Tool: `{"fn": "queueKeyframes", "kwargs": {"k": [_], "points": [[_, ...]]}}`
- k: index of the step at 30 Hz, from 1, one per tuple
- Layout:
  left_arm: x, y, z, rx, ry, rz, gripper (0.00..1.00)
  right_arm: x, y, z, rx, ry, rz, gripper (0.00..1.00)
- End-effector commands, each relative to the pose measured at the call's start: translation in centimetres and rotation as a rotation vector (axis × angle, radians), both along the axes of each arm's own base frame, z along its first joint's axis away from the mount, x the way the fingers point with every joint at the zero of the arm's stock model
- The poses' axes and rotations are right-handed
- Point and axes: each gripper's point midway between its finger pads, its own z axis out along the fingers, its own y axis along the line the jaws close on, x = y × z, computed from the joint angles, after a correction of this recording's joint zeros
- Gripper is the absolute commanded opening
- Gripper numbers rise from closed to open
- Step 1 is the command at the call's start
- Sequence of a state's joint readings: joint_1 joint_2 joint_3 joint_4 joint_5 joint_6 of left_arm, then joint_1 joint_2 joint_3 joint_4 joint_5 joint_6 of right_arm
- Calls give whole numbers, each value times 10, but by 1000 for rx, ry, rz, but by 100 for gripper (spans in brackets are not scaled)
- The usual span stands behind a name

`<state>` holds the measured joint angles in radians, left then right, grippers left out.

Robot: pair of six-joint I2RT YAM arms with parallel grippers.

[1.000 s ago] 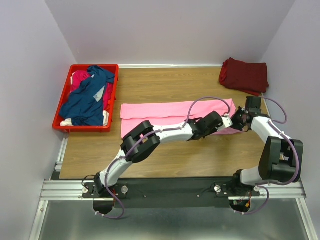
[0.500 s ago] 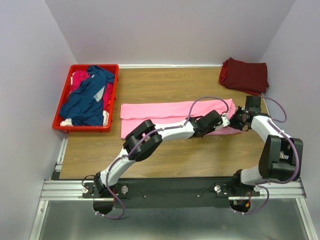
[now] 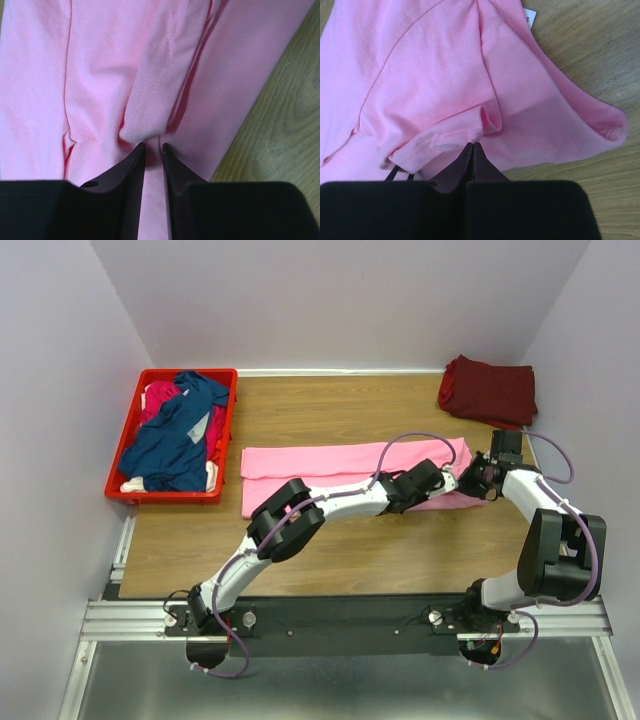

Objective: Fold and stack the t-shirts
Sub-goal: Fold the tshirt

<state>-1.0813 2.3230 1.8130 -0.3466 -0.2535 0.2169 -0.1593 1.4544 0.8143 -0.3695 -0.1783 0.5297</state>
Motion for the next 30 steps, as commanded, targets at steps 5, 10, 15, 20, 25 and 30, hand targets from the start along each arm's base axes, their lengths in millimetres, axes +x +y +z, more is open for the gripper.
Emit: {"fn": "queueKeyframes", "kwargs": {"k": [5,10,15,20,25,30], "points": [[14,17,-8,72,-63,88,34,1,-2,2,2,13,3,5],[16,21,-9,93,-77,100,34,1,-2,2,4,15,3,5],[13,26,-22,120,-63,103,34,0,-1,1,8,18,1,5],[9,28,-34,131,-35,93,20,0,-1,1,10,18,-2,5],[8,22,-18,100,-34,83,0,3,-2,9,2,-6,1,5],[3,13,12,28,-20,50,0,7,-4,25,-14,-50,-2,5]]}}
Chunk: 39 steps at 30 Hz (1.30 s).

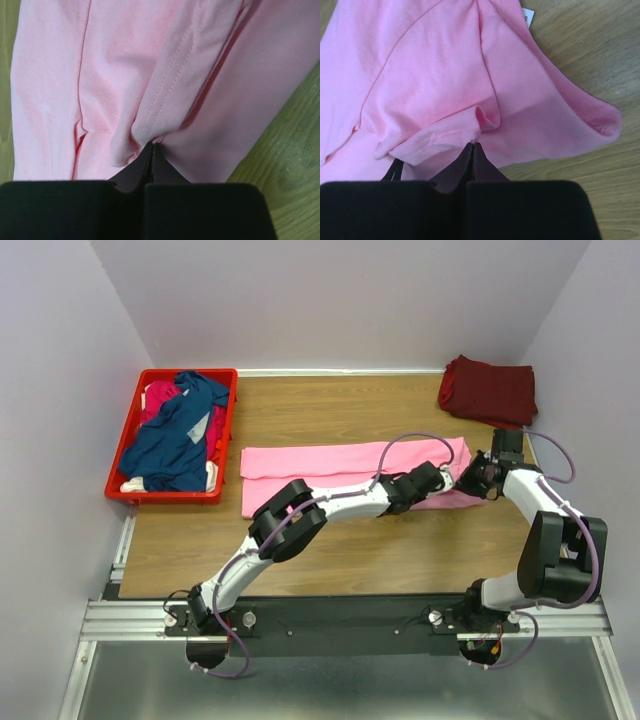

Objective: Fold and stack the t-shirts
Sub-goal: Fold the tshirt

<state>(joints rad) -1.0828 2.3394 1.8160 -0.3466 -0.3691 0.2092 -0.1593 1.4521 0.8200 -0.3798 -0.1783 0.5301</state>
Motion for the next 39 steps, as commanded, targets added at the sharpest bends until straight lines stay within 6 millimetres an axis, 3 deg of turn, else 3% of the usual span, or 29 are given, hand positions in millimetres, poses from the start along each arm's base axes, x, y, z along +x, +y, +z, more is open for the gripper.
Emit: {"fn": "queueKeyframes", "kwargs": {"k": [1,5,14,20,24,31,39], "points": [[-14,-2,22,-38,60,-44,0,7,-5,26,-18,-56,-2,5],[-21,-3,35,-56,77,-81,0,4,-7,31,-28,-54,-3,5],[-49,5,21,-19,192,-166,0,-13,-8,27,-42,0,-15,5],[-59,4,33,-36,220,-220,0,-11,-9,30,-47,4,-17,5],[-47,-3,49,-72,191,-207,0,0,-8,33,-34,0,-10,5],[-6,-19,68,-181,164,-149,0,20,-8,29,-16,20,5,5],[35,-16,67,-255,170,-73,0,35,-17,17,-36,59,-19,5]]}}
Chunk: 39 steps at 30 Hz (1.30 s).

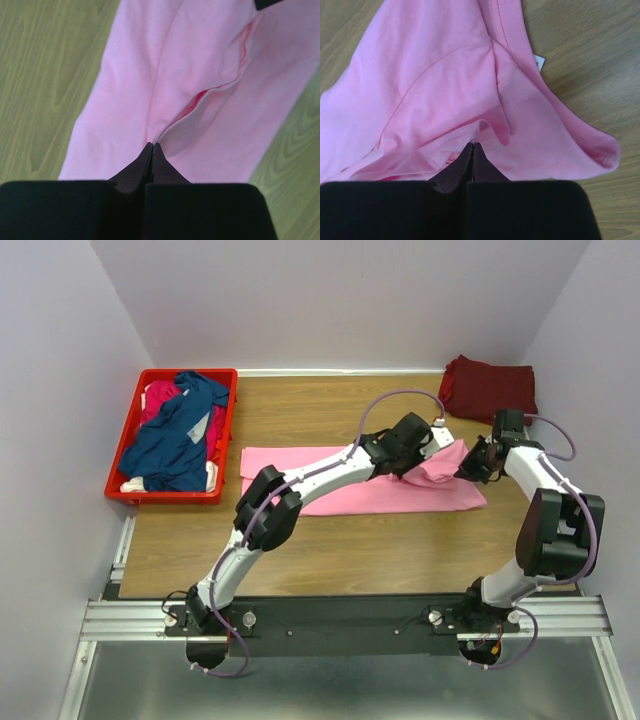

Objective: Fold and stack the t-shirts
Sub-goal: Fold the tshirt

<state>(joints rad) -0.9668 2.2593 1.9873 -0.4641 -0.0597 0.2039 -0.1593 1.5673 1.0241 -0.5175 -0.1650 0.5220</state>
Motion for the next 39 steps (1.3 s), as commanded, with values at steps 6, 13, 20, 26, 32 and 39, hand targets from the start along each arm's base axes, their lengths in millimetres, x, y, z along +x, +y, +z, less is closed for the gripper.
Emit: {"fn": "queueKeyframes", "kwargs": {"k": [6,13,20,26,32,39], "points": [[21,4,-39,-21,85,53,0,17,-14,-10,-41,32,-29,5],[19,-1,-49,-59,115,46,0,28,-21,-15,-64,44,-42,5],[21,2,-46,-72,97,76,8,35,-27,-14,-87,41,-54,6],[25,10,-37,-85,69,129,35,43,-28,-15,-92,38,-43,23],[34,24,-7,-139,42,230,54,47,-28,13,-97,-35,-39,31],[37,53,43,-248,35,351,61,29,5,31,46,-107,34,31]]}}
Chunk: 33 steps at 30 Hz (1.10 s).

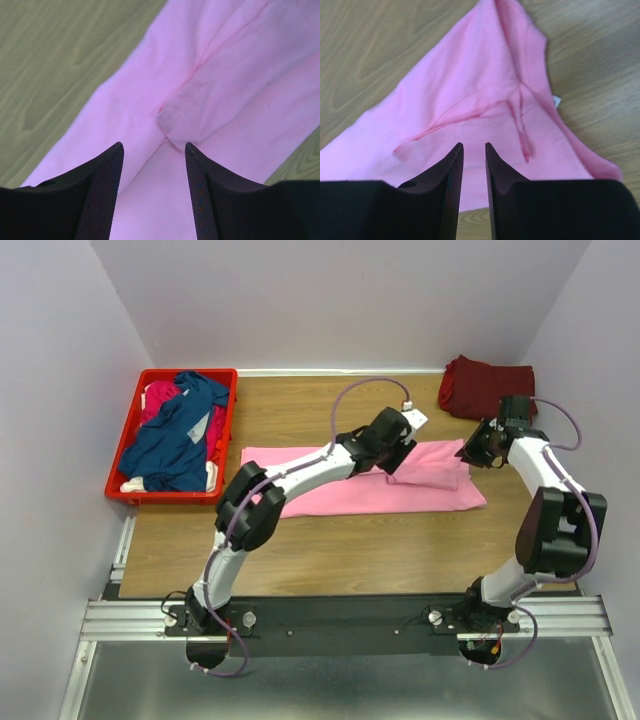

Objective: Fold and stack the t-shirts
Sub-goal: Fold the tshirt

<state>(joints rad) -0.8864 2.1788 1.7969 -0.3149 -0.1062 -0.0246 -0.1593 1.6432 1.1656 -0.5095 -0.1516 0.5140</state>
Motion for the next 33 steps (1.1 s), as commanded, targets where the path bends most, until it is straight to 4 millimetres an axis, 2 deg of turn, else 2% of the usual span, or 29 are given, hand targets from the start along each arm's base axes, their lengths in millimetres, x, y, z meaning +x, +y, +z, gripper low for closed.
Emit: {"fn": "queueKeyframes", "kwargs": {"k": [1,3,4,5,7,9,13,16,18,21,22,27,29,31,33], "points": [[8,23,53,-134,-21,110,61,-23,19,7,85,-36,42,32],[7,35,49,-159,18,130,61,-26,21,12,99,-79,36,33],[10,42,52,-190,31,139,61,-33,26,4,122,-69,39,34],[6,52,35,-165,61,147,61,-30,29,5,141,-96,40,34],[1,59,25,-147,89,145,61,-35,41,1,208,-105,67,34],[-11,56,15,-143,150,102,61,-29,47,4,253,-145,55,34],[-36,39,3,-225,274,27,61,-30,53,-5,314,-163,26,34],[-34,50,-12,-208,293,83,59,-30,50,-14,324,-164,-10,34],[-29,59,-14,-208,291,118,59,-32,47,-22,333,-158,-30,33],[-13,89,-20,-209,295,208,59,-34,32,-38,306,-143,-83,33],[-2,106,-18,-203,280,250,59,-39,24,-48,294,-123,-115,33],[13,153,-27,-155,267,355,59,-48,-1,-80,285,-85,-204,32],[18,172,-29,-152,268,401,59,-50,-9,-86,274,-69,-225,32],[22,185,-32,-143,268,435,59,-50,-12,-83,265,-79,-230,32],[29,207,-33,-107,245,495,59,-45,-11,-66,258,-120,-194,32]]}}
